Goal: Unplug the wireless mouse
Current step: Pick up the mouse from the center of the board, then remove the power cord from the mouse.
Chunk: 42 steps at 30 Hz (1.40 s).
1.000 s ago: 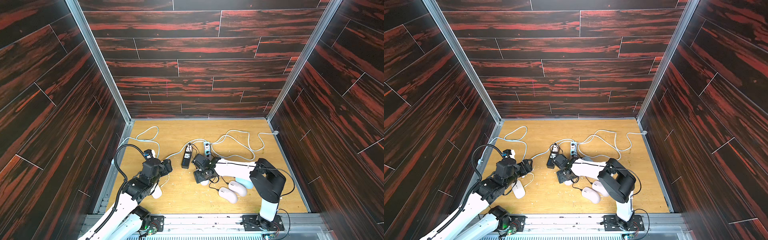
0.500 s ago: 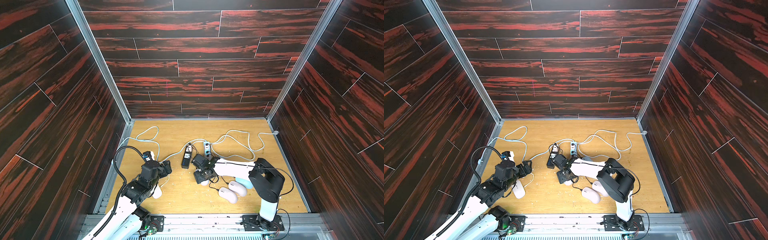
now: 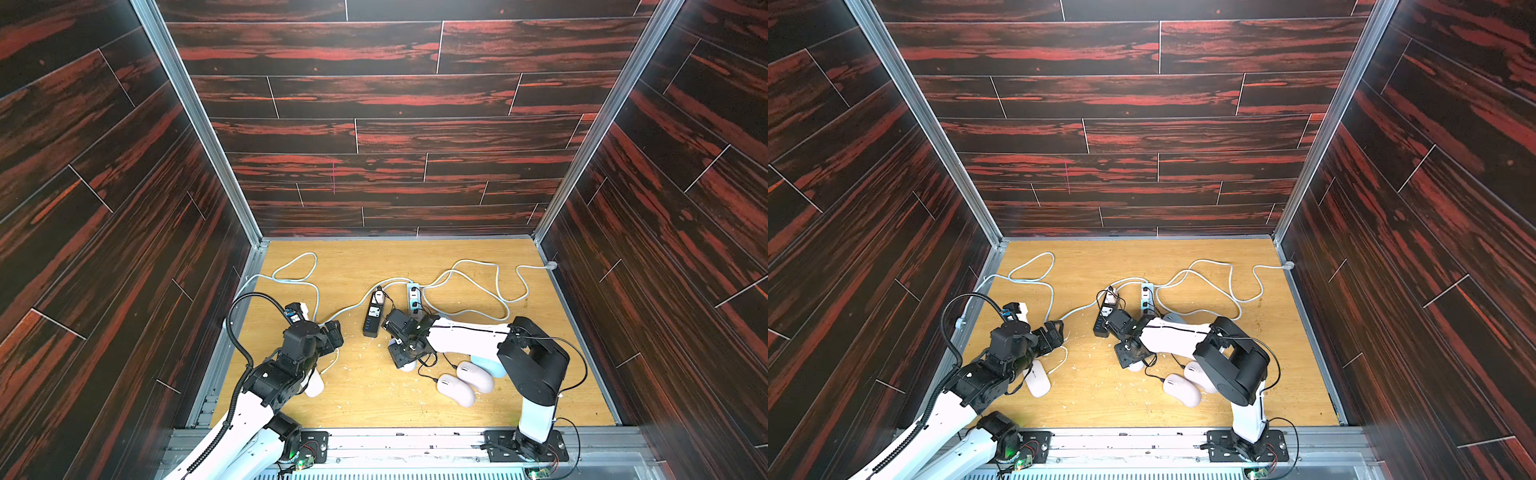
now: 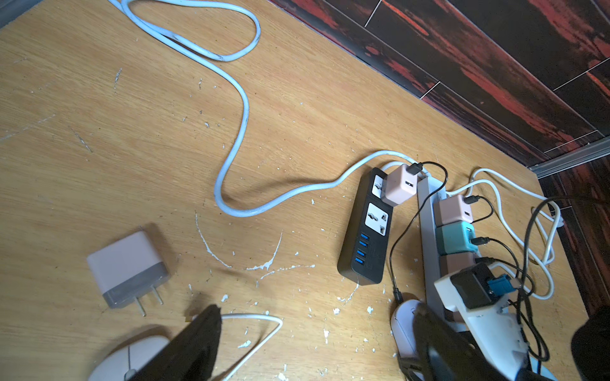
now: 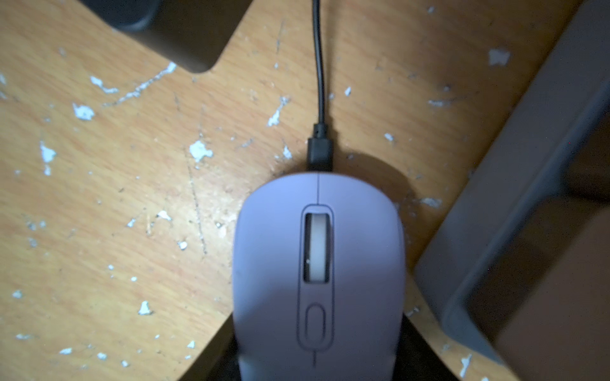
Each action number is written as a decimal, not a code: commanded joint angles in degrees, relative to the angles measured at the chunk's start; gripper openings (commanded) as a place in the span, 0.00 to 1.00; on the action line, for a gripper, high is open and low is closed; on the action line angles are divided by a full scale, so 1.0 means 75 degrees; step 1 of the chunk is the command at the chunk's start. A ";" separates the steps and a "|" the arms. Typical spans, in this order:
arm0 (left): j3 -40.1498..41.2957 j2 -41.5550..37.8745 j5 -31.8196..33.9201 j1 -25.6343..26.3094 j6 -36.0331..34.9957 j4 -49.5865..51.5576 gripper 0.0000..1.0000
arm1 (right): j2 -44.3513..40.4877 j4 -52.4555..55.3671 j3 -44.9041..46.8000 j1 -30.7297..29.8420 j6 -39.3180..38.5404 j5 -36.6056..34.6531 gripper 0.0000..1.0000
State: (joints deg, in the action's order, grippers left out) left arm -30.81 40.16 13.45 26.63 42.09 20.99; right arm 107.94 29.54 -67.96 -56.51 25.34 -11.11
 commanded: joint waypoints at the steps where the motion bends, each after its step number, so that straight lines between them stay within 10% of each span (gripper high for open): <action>1: -0.0006 0.0076 -0.0044 -0.0030 0.0116 0.0049 0.92 | -0.0279 -0.0114 0.0194 -0.0059 -0.0073 0.0208 0.57; 20: 0.0235 0.1658 -0.2662 0.0149 0.1532 -0.3007 0.80 | -0.3025 -0.3301 0.2687 -0.0175 -0.0729 0.0599 0.28; 42: -0.0002 0.3678 -0.2531 0.1206 0.2106 -0.4327 0.48 | -0.3270 -0.3472 0.2847 -0.0750 -0.0850 0.0251 0.23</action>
State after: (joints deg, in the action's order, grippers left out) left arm -29.89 66.28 -6.63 35.40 57.25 -10.24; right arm 85.06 4.84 -46.96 -61.63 19.40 -8.60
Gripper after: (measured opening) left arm 0.487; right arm 0.592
